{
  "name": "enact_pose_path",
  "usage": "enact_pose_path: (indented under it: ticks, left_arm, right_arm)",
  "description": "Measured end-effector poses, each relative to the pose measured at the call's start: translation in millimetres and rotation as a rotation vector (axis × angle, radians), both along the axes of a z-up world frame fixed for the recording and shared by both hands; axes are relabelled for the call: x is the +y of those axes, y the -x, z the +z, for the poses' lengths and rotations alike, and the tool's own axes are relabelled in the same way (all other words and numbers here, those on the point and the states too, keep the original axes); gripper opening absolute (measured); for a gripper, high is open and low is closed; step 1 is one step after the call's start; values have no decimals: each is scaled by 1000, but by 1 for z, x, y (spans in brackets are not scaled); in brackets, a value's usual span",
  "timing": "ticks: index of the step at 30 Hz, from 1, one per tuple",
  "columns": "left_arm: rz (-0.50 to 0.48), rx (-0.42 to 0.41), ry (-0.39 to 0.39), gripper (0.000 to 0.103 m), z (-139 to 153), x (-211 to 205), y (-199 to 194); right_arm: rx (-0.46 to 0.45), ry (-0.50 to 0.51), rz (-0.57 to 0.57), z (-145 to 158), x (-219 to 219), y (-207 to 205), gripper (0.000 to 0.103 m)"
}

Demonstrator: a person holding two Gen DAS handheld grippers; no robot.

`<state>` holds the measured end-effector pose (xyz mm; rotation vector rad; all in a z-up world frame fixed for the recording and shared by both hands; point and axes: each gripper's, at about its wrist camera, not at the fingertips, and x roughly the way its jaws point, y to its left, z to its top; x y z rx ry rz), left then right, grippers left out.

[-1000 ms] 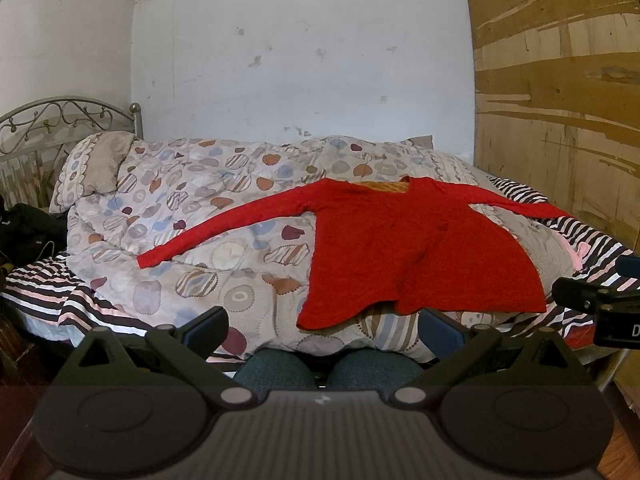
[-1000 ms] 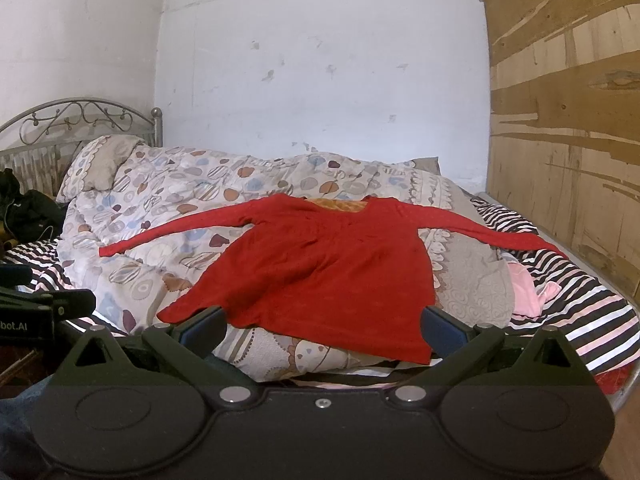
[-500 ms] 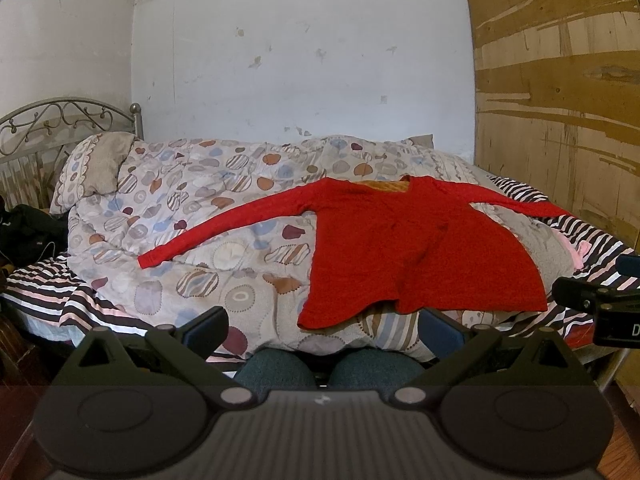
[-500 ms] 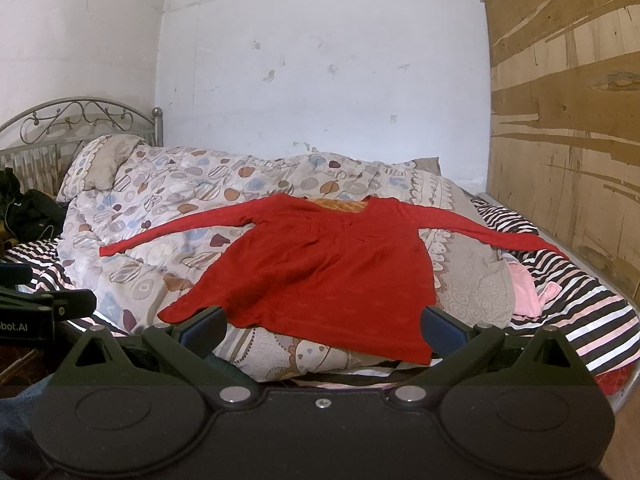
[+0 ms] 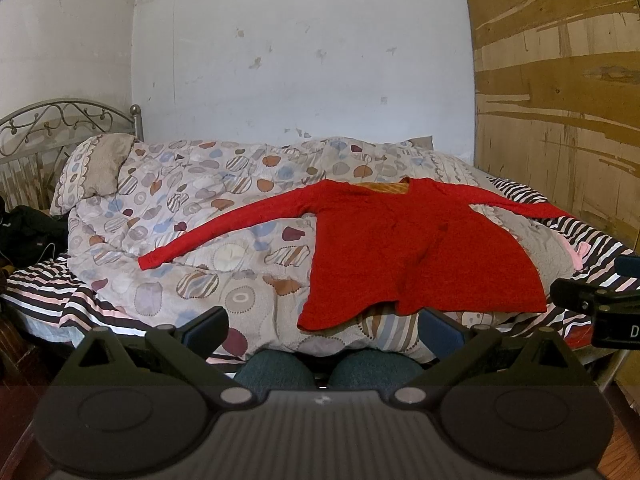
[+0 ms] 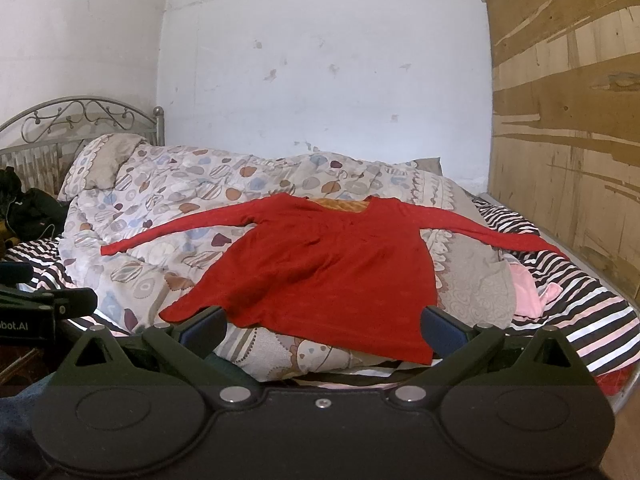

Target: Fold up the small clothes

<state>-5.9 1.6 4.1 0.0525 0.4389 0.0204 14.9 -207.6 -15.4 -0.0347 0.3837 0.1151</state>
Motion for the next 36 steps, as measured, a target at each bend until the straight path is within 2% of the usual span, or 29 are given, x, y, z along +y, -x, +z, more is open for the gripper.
enact_pose_path:
  ticks: [36]
  left_arm:
    - [14,9,-5,103,4,8,2]
  right_arm:
    - [6,-1,0,-2,-1,-3,103]
